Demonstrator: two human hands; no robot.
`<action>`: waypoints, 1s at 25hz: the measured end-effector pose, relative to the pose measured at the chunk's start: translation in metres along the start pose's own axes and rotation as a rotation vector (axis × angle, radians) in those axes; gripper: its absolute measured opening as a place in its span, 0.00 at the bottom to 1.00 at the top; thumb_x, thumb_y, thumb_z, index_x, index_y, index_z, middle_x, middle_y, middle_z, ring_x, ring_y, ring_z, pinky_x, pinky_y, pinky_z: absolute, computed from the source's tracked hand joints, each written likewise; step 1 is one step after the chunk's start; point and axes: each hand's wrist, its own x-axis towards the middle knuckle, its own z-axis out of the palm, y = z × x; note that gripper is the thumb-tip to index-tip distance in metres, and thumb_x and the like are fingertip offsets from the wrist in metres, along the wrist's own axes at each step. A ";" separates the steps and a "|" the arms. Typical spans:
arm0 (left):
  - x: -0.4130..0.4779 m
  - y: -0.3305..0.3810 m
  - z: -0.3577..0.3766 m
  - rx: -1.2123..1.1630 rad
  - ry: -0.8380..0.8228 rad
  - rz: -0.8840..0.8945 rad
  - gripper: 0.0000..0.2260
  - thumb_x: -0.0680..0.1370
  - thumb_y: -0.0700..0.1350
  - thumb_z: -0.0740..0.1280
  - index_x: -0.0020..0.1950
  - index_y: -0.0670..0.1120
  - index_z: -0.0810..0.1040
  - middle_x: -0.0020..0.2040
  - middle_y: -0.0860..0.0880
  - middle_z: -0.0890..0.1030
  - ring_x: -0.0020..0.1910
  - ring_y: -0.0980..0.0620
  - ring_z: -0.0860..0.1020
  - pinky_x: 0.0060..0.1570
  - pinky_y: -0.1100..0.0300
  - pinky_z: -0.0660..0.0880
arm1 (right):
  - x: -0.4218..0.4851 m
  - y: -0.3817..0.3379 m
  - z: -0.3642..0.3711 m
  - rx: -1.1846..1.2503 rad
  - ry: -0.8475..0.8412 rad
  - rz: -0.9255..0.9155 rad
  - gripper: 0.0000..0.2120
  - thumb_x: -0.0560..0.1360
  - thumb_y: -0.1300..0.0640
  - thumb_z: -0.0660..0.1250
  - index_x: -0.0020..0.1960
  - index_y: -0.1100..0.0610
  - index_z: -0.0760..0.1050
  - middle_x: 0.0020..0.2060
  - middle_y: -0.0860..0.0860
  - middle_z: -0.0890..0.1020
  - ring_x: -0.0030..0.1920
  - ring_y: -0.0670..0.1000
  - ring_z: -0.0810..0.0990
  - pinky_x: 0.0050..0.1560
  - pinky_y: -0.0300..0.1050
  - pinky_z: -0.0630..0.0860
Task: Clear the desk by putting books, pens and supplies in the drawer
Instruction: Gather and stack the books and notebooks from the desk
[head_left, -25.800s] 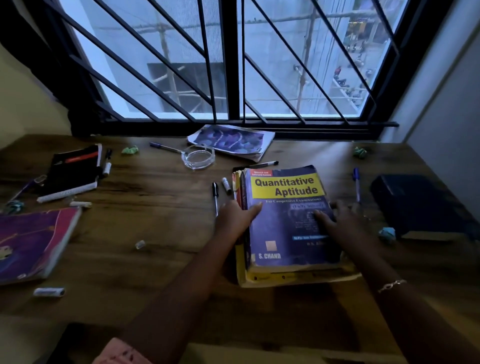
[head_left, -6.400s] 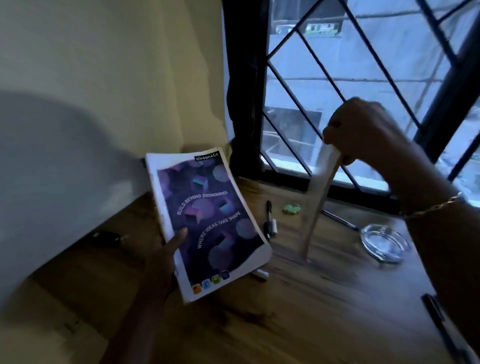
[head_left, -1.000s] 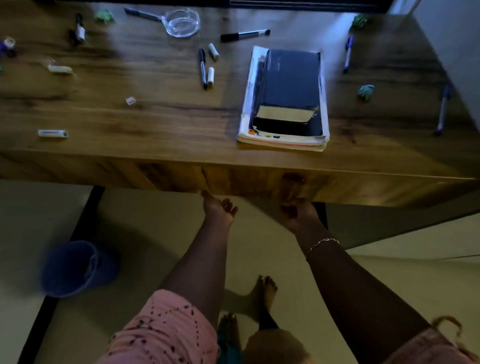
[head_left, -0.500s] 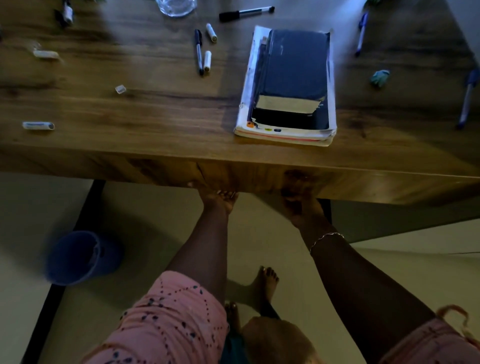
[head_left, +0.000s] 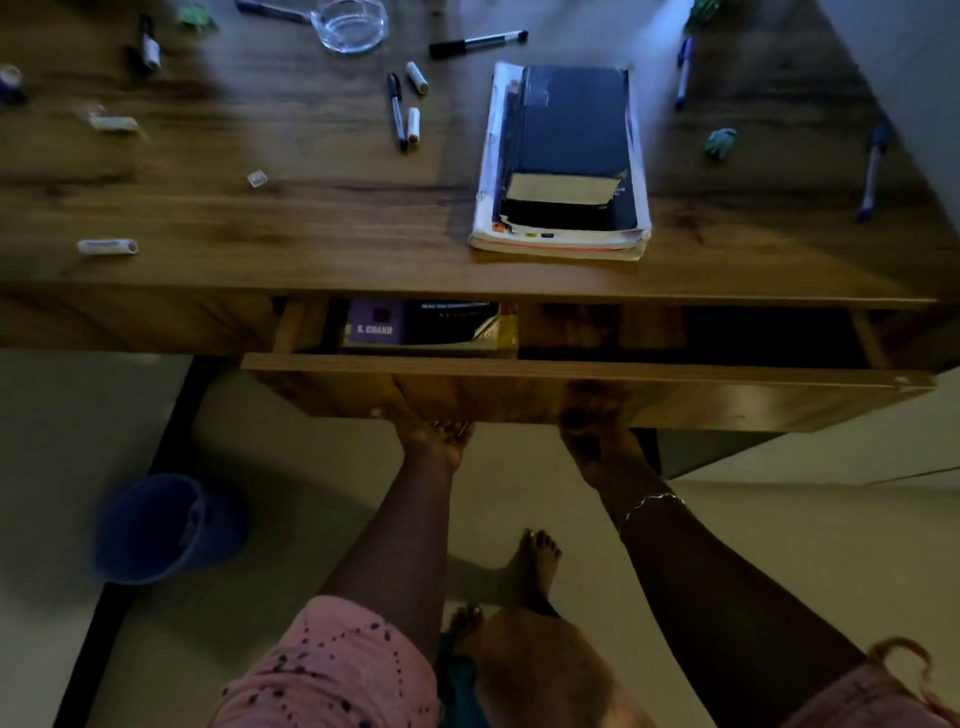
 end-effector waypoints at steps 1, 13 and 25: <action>-0.005 -0.002 -0.009 0.004 0.003 0.002 0.42 0.73 0.72 0.40 0.74 0.44 0.60 0.72 0.39 0.64 0.70 0.40 0.66 0.67 0.44 0.63 | -0.005 0.006 -0.005 0.003 0.012 -0.020 0.09 0.76 0.67 0.57 0.42 0.56 0.71 0.36 0.51 0.77 0.36 0.49 0.76 0.38 0.40 0.75; -0.084 -0.064 -0.087 1.036 -0.036 0.211 0.10 0.81 0.44 0.57 0.42 0.46 0.73 0.39 0.44 0.77 0.36 0.47 0.76 0.37 0.56 0.72 | -0.154 0.007 0.023 -1.830 -0.171 -1.453 0.11 0.75 0.52 0.58 0.44 0.57 0.77 0.38 0.53 0.80 0.37 0.52 0.78 0.32 0.43 0.73; -0.158 -0.080 -0.071 1.972 -0.178 1.690 0.17 0.74 0.49 0.54 0.49 0.45 0.80 0.42 0.47 0.83 0.40 0.47 0.81 0.43 0.53 0.78 | -0.173 -0.005 -0.030 -2.171 -0.242 -1.085 0.20 0.81 0.48 0.49 0.55 0.55 0.77 0.50 0.57 0.82 0.51 0.58 0.80 0.42 0.47 0.71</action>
